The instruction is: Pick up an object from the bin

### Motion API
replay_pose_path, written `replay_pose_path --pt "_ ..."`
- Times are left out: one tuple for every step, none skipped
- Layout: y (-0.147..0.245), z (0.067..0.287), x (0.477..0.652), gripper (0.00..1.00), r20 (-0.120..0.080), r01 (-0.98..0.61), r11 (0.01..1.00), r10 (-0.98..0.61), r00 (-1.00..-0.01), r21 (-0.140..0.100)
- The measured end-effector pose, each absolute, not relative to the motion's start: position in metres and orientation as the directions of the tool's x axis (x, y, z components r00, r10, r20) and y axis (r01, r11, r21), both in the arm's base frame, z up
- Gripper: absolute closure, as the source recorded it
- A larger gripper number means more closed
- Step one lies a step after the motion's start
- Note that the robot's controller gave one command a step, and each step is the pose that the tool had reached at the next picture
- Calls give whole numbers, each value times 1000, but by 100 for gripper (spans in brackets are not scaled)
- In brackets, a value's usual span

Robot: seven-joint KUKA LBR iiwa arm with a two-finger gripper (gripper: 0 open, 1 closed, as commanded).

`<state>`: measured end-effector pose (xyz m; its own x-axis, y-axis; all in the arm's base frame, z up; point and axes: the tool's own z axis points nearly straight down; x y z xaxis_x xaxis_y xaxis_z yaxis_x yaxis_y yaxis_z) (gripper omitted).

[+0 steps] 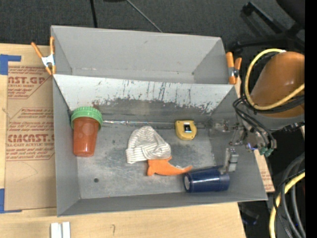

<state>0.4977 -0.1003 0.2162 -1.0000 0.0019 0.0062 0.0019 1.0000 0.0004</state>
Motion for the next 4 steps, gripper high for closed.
replay_pose_path --pt "-100 221 499 0 -2 0 1000 0 -1000 -1" --pt "-95 145 491 0 -4 -104 995 -104 -995 -1" --pt "-91 110 486 0 3 -146 989 -146 -989 1" --pt "-74 115 479 0 1 -166 986 -166 -986 1"
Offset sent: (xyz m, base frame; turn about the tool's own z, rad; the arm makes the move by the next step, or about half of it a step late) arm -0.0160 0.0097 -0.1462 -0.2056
